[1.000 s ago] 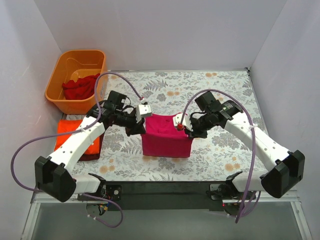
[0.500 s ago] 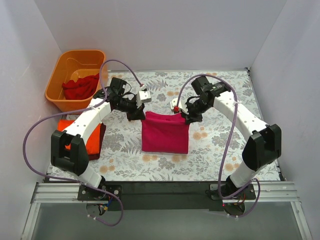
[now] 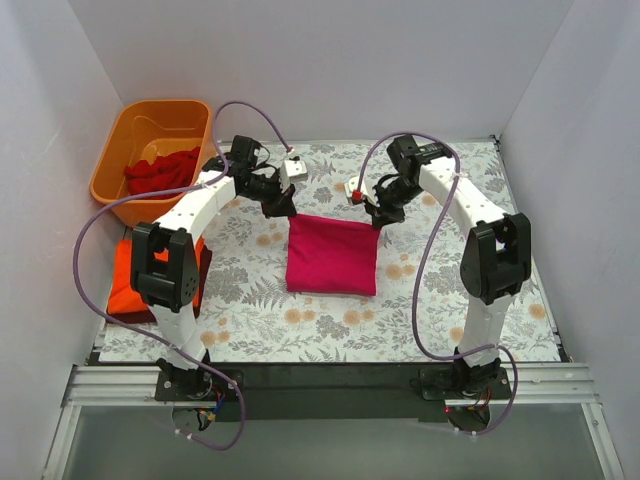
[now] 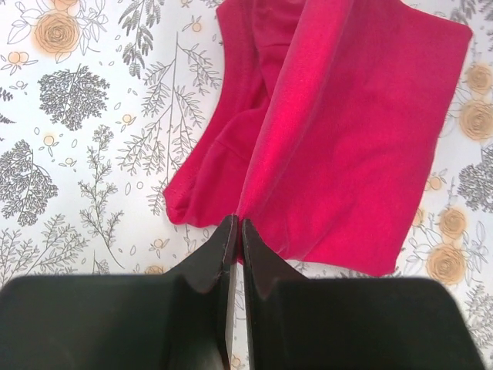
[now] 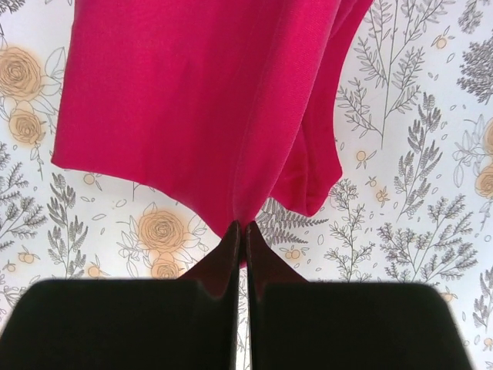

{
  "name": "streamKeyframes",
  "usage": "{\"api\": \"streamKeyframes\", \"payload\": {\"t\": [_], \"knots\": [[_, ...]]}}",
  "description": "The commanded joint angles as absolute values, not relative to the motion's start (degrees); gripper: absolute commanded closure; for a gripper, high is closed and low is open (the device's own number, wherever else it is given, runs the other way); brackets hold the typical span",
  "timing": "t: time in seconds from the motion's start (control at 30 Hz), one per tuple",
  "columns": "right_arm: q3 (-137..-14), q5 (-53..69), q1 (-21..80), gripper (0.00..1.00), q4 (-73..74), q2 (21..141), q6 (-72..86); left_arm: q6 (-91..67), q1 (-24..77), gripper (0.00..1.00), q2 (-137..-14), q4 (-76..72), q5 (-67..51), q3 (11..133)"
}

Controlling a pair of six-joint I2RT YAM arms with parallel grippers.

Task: Fold and stack the t-shirts
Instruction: Fold the tshirt

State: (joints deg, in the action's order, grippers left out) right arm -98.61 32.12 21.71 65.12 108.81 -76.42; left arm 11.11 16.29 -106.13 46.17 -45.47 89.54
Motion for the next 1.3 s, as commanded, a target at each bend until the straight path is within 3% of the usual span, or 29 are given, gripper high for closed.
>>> {"api": "streamKeyframes", "payload": {"t": [0.0, 1.0, 1.1, 1.13, 1.23, 1.27], "knots": [[-102.3, 33.0, 20.1, 0.99, 68.3, 111.1, -79.5, 10.2, 15.7, 1.00, -107.5, 43.5, -44.8, 92.6], [-117.2, 31.6, 17.1, 0.99, 65.8, 128.8, -78.1, 7.4, 15.6, 1.00, -117.9, 31.5, -35.1, 90.9], [-119.6, 30.8, 17.1, 0.77, 64.8, 130.3, -76.2, 4.8, 15.6, 0.99, -119.7, 30.1, -33.3, 92.7], [-120.6, 30.5, 17.1, 0.69, 64.5, 130.4, -74.4, 2.0, 15.5, 0.89, -119.5, 29.1, -31.2, 92.7], [-124.0, 30.7, 16.2, 0.56, 63.2, 130.4, -67.2, -6.1, 14.2, 0.70, -118.4, 26.9, -30.2, 93.8], [-124.9, 30.9, 15.3, 0.53, 62.6, 129.6, -64.9, -8.4, 13.0, 0.69, -117.9, 27.1, -31.5, 94.3]]}}
